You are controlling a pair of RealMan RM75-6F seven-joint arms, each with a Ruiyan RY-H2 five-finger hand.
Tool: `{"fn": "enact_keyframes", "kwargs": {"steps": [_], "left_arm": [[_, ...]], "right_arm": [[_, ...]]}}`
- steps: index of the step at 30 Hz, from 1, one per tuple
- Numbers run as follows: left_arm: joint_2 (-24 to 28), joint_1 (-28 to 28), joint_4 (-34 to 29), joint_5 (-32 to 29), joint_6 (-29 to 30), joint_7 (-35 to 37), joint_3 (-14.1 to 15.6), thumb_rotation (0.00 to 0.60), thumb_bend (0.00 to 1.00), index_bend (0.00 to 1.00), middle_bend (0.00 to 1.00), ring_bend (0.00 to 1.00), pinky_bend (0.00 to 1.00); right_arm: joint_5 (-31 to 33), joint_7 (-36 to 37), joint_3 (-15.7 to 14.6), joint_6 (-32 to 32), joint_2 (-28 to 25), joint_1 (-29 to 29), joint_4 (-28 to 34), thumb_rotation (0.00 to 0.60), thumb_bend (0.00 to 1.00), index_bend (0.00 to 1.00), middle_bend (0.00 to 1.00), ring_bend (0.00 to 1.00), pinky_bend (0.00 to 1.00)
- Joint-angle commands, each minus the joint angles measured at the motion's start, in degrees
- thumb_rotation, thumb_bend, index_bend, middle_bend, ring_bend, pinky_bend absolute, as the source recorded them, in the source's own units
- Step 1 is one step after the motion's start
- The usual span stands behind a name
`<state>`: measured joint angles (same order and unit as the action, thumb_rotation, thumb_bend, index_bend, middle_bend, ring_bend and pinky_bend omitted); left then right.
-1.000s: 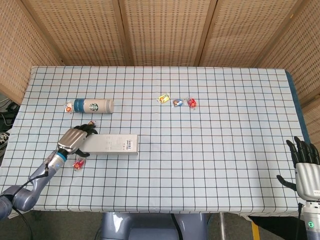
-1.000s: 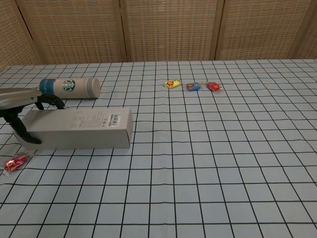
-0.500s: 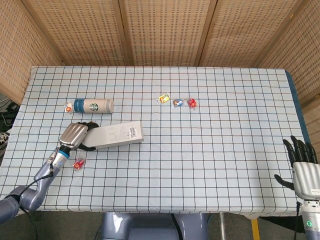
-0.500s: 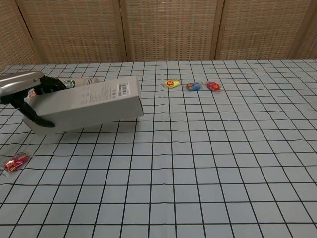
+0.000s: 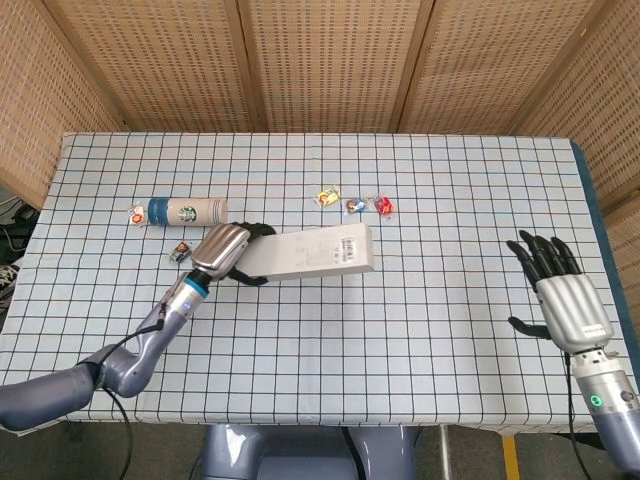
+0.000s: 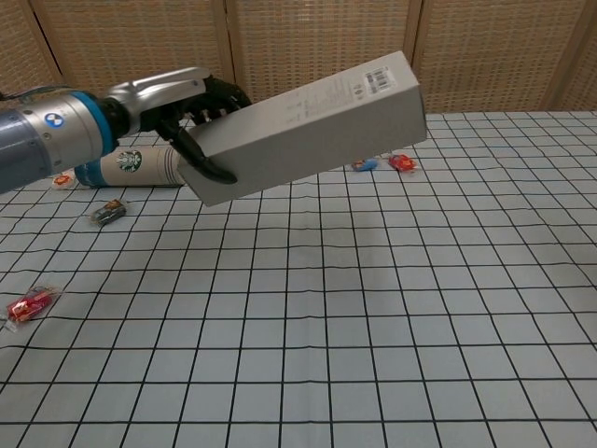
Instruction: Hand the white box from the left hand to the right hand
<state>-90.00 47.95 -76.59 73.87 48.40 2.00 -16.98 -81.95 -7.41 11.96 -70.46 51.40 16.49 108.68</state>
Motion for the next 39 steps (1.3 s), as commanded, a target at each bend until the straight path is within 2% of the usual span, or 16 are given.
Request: {"fn": "enact_keyframes", "kwargs": {"steps": [1, 5, 10, 17, 26, 32, 39], "left_arm": [[-4.4, 6.0, -0.3, -7.3, -3.9, -7.5, -3.8, 0.600, 0.14, 0.72, 0.55, 0.47, 0.53], [-8.1, 10.8, 1.6, -13.5, -5.4, -14.6, -5.1, 0.600, 0.14, 0.72, 0.55, 0.47, 0.53], [-11.8, 15.3, 3.4, -19.7, -5.1, -20.8, -5.9, 0.600, 0.17, 0.71, 0.55, 0.47, 0.53], [-12.7, 17.1, 2.3, -24.2, -2.8, -24.9, -5.5, 0.600, 0.16, 0.71, 0.55, 0.47, 0.53], [-11.3, 17.0, -0.8, -24.9, -0.4, -25.3, -4.5, 0.600, 0.16, 0.71, 0.55, 0.47, 0.53], [-10.4, 16.3, -2.2, -24.4, 0.3, -24.1, -3.5, 0.600, 0.17, 0.71, 0.55, 0.47, 0.53], [-9.5, 15.9, -3.2, -22.8, 0.7, -22.3, -3.0, 0.600, 0.17, 0.71, 0.55, 0.47, 0.53]], "right_arm": [[2.6, -1.1, 2.5, 4.9, -2.8, 4.4, 4.6, 0.600, 0.00, 0.00, 0.00, 0.00, 0.00], [6.1, -3.4, 3.9, 10.3, -2.8, 9.1, 7.3, 0.600, 0.00, 0.00, 0.00, 0.00, 0.00], [13.5, -10.2, 4.6, 16.2, -0.2, 15.5, 7.4, 0.600, 0.00, 0.00, 0.00, 0.00, 0.00], [23.9, -18.2, 4.0, 17.6, 4.4, 21.4, 6.8, 0.600, 0.00, 0.00, 0.00, 0.00, 0.00], [35.2, -28.2, 1.2, 14.8, 7.0, 26.4, 7.4, 0.600, 0.00, 0.00, 0.00, 0.00, 0.00], [41.0, -30.6, 0.1, 13.4, 9.7, 29.0, 4.7, 0.600, 0.00, 0.00, 0.00, 0.00, 0.00], [42.4, -31.0, -1.3, 13.6, 11.2, 30.9, 1.8, 0.600, 0.00, 0.02, 0.01, 0.00, 0.00]]}}
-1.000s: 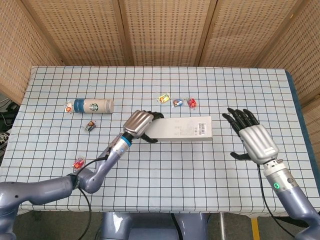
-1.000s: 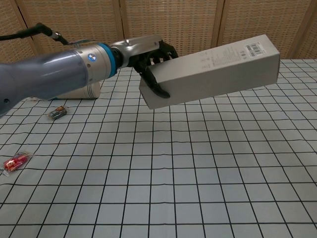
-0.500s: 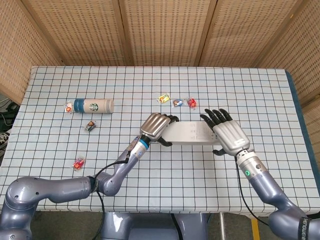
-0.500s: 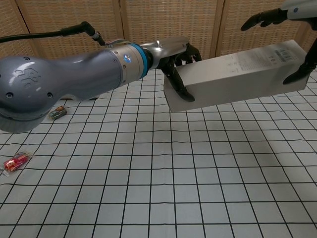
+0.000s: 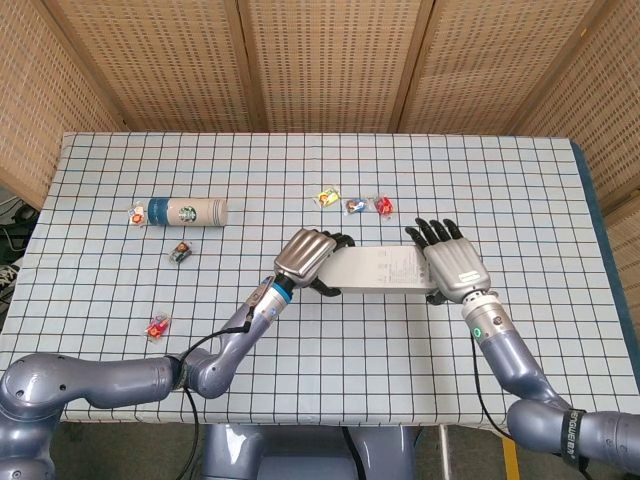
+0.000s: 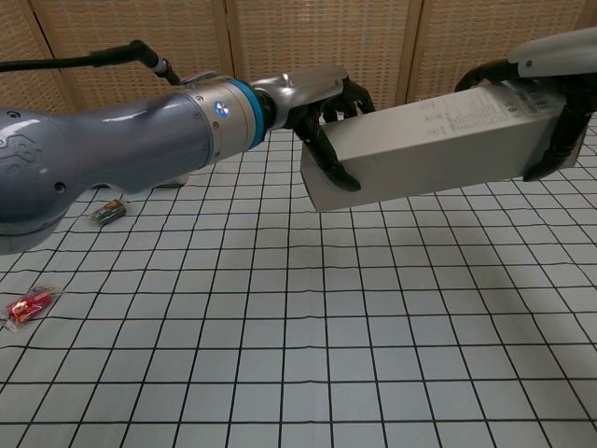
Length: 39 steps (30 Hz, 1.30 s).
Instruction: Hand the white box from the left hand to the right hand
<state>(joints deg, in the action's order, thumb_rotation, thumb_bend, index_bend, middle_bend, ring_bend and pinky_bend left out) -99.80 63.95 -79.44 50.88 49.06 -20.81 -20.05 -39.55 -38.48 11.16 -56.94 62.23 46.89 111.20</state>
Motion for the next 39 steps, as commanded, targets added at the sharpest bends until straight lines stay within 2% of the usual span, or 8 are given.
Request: {"fn": "enact_keyframes", "kwargs": {"steps": [1, 4, 7, 10, 15, 18, 32, 39], "left_arm": [[0.4, -0.1, -0.5, 0.1, -0.1, 0.7, 0.1, 0.600, 0.16, 0.71, 0.55, 0.47, 0.53], [0.7, 0.1, -0.8, 0.2, -0.3, 0.8, 0.2, 0.600, 0.15, 0.71, 0.55, 0.47, 0.53], [0.8, 0.3, -1.1, 0.1, -0.2, 0.9, 0.3, 0.600, 0.13, 0.69, 0.54, 0.47, 0.53], [0.9, 0.5, -1.1, -0.1, -0.5, 1.4, 0.1, 0.600, 0.09, 0.61, 0.48, 0.42, 0.51], [1.5, 0.2, -1.8, 0.6, -1.1, 3.3, 0.1, 0.600, 0.00, 0.25, 0.12, 0.08, 0.17], [2.9, -0.2, -3.4, 0.2, -2.2, 4.9, 0.0, 0.600, 0.00, 0.02, 0.00, 0.00, 0.00], [11.0, -5.2, -12.6, 3.2, 2.2, 9.3, 0.1, 0.600, 0.00, 0.00, 0.00, 0.00, 0.00], [21.0, -13.8, -22.2, 6.1, 13.7, 3.0, 5.1, 0.600, 0.00, 0.00, 0.00, 0.00, 0.00]], "right_arm": [[-0.1, 0.3, -0.5, 0.1, 0.5, 0.6, -1.0, 0.600, 0.00, 0.05, 0.04, 0.02, 0.00], [-1.5, 1.4, -0.5, -0.4, 1.1, 0.6, -2.0, 0.600, 0.05, 0.27, 0.23, 0.20, 0.10], [-3.2, 3.2, -0.4, -0.8, 1.6, 0.4, -2.6, 0.600, 0.33, 0.58, 0.51, 0.52, 0.46], [-4.7, 5.4, -0.4, -0.4, 1.6, 0.0, -3.2, 0.600, 0.48, 0.72, 0.64, 0.66, 0.63], [-5.9, 6.7, -0.8, -0.3, 1.4, -0.2, -4.3, 0.600, 0.51, 0.74, 0.67, 0.69, 0.68], [-6.4, 7.1, -1.0, -0.3, 1.5, -0.2, -5.0, 0.600, 0.51, 0.74, 0.67, 0.69, 0.68], [-7.3, 7.7, -2.3, -0.6, 1.6, -0.7, -7.4, 0.600, 0.51, 0.75, 0.67, 0.69, 0.68], [-8.2, 7.1, -3.3, -1.8, 1.8, -1.5, -6.9, 0.600, 0.51, 0.75, 0.67, 0.69, 0.68]]}}
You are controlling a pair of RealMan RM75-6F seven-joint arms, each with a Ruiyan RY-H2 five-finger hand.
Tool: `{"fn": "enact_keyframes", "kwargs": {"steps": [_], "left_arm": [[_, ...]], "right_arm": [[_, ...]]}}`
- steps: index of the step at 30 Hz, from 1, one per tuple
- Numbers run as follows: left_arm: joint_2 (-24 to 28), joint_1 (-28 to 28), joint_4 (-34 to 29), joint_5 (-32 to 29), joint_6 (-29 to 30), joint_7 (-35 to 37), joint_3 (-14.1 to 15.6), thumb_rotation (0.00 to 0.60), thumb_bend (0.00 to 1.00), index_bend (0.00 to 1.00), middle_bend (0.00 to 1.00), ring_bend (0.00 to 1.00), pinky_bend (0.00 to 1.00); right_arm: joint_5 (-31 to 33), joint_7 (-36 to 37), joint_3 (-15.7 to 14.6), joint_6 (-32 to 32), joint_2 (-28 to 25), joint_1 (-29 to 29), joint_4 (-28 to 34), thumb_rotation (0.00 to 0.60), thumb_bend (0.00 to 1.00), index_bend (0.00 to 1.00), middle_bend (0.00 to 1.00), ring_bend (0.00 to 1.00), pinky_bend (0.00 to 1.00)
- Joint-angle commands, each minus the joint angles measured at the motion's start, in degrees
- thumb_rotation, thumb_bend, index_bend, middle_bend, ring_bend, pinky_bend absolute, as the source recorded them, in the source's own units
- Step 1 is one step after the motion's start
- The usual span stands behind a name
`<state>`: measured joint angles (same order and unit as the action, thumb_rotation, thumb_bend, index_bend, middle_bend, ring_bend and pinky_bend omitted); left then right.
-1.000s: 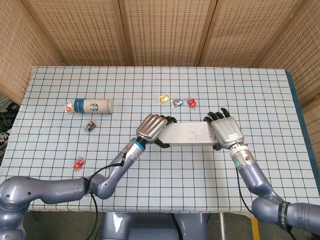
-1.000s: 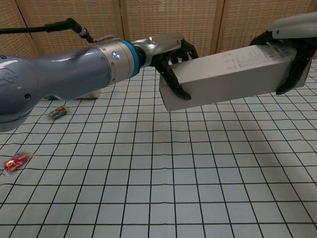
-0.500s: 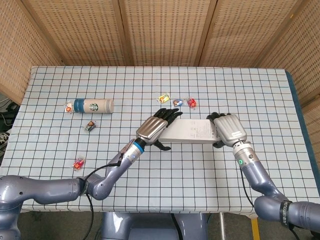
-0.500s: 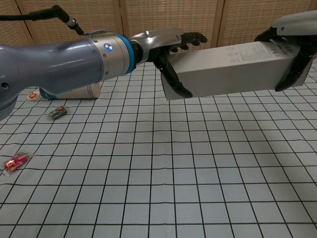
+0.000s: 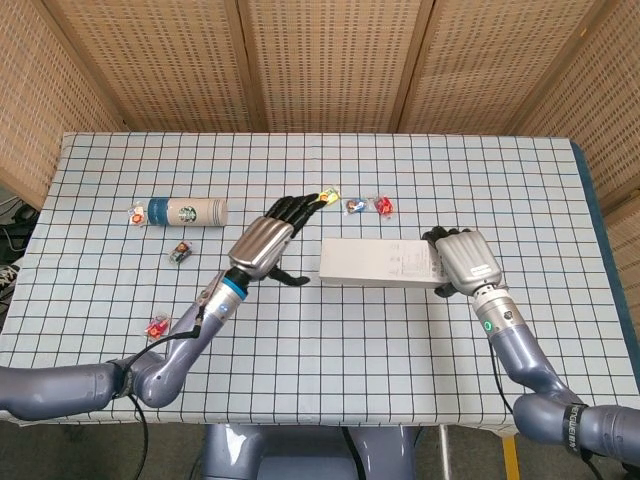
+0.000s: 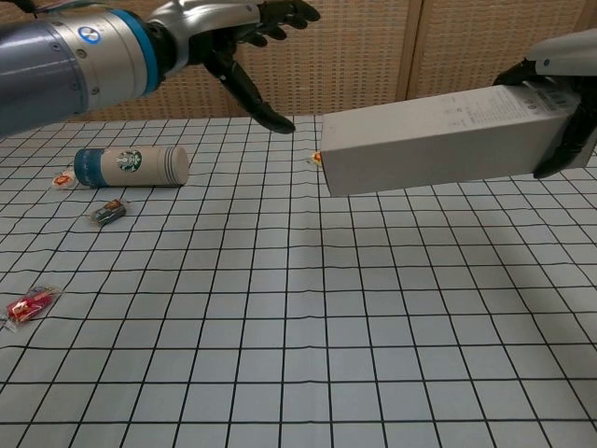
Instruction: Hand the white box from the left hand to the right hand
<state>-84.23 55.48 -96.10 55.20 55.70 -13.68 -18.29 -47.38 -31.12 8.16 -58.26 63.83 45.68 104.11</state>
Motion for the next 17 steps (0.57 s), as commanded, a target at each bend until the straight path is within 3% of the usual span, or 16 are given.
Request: {"fn": "enact_keyframes", "kwargs": {"steps": [1, 4, 5, 8, 14, 17], "left_arm": [[7.1, -7.4, -7.3, 2.3, 9.8, -5.3, 4.6, 0.600, 0.00, 0.00, 0.00, 0.00, 0.00], [11.6, -13.9, -11.9, 3.3, 17.9, -9.1, 8.8, 0.600, 0.00, 0.00, 0.00, 0.00, 0.00], [14.0, -18.7, -13.2, 3.4, 23.7, -10.7, 12.0, 0.600, 0.00, 0.00, 0.00, 0.00, 0.00], [16.5, -25.8, -15.1, 6.4, 30.5, -9.5, 16.7, 0.600, 0.00, 0.00, 0.00, 0.00, 0.00], [18.6, -35.7, -12.2, 8.1, 35.1, -2.9, 22.2, 0.600, 0.00, 0.00, 0.00, 0.00, 0.00], [18.7, -37.4, -10.0, 9.9, 34.8, 0.4, 22.6, 0.600, 0.00, 0.00, 0.00, 0.00, 0.00]], "right_arm": [[-0.6, -0.4, -0.4, -0.8, 0.3, -0.4, 0.2, 0.600, 0.51, 0.75, 0.67, 0.69, 0.68], [-1.3, -0.8, -0.7, -1.9, 0.9, -0.8, 0.5, 0.600, 0.51, 0.75, 0.67, 0.69, 0.68], [-1.9, -1.2, -0.9, -2.8, 1.2, -1.0, 0.8, 0.600, 0.51, 0.75, 0.67, 0.69, 0.68], [-2.4, -1.4, -1.0, -4.2, 1.9, -1.7, 1.7, 0.600, 0.51, 0.75, 0.67, 0.69, 0.68], [-3.7, -3.9, -2.1, -6.2, 3.2, -2.3, 3.9, 0.600, 0.51, 0.75, 0.67, 0.69, 0.68], [-3.9, -5.3, -2.4, -7.4, 3.9, -2.6, 4.6, 0.600, 0.51, 0.75, 0.67, 0.69, 0.68]]}}
